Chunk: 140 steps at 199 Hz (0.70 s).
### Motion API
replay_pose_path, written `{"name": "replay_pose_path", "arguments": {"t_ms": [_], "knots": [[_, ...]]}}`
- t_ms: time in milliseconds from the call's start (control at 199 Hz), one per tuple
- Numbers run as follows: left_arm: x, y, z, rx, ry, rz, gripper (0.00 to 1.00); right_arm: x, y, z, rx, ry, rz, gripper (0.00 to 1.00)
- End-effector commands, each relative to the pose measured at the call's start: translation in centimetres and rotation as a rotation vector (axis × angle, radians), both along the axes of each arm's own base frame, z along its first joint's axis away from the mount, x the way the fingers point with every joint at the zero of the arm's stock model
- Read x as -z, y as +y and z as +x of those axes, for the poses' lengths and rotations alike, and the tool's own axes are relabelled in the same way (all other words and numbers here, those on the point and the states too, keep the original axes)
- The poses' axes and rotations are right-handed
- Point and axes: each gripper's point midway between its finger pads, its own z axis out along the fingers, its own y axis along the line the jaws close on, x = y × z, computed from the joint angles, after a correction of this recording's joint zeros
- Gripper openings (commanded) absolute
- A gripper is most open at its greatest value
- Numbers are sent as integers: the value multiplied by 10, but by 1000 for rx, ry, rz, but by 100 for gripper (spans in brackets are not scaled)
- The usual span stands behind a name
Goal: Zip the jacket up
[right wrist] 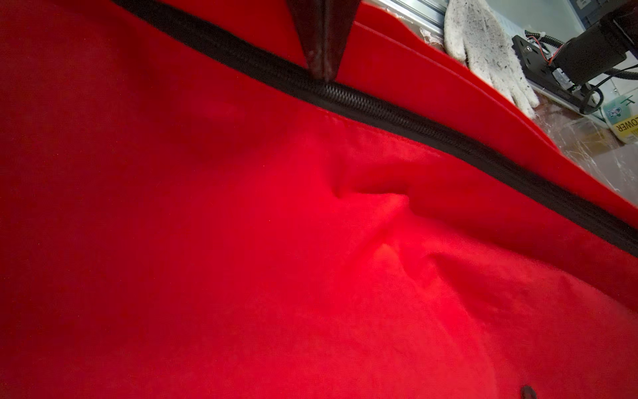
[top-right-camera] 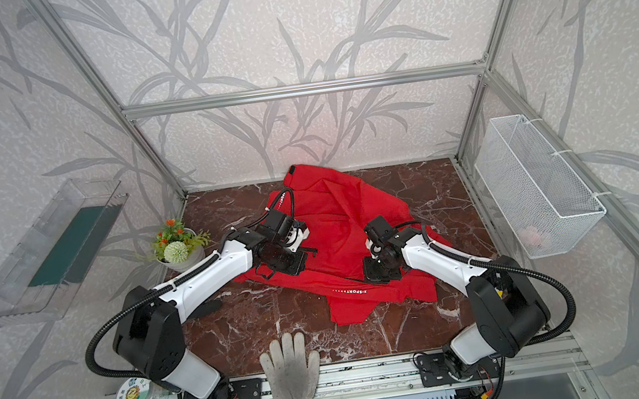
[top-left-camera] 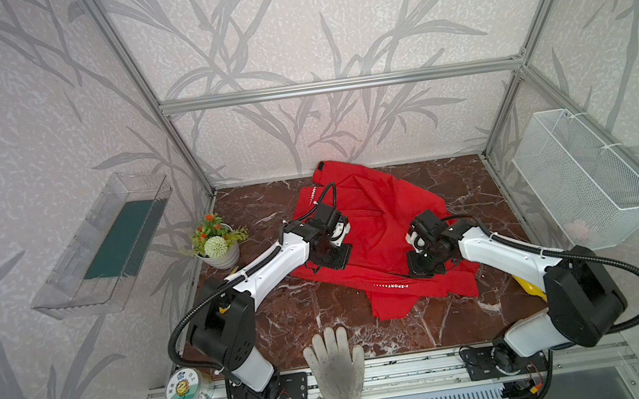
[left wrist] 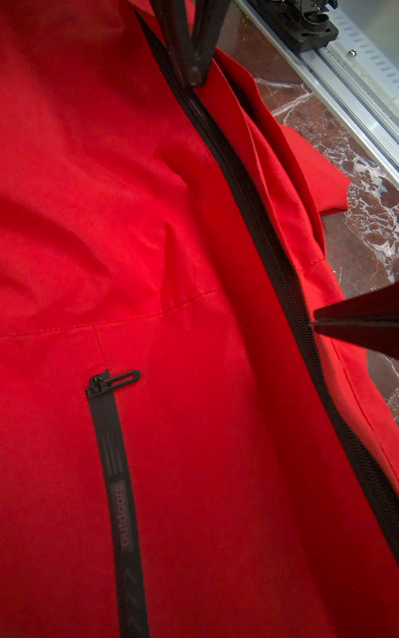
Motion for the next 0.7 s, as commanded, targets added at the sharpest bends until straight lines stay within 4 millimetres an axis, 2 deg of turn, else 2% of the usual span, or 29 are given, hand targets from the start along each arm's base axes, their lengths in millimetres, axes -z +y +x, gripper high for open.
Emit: {"name": "replay_pose_path", "arguments": {"t_ms": [0,211,467,699], "knots": [[-10,-10,6,2,-29,-33,4,12,-4,-7,27,11,-7,1],[10,-11,2,-16,-14,-19,4,36,-5,-12,42,56,-30,0],[42,3,-21,-41,50,24,3,49,-10,-16,61,62,-51,0],[40,4,-28,-76,65,-3,3,59,-10,-19,63,79,-56,0]]}}
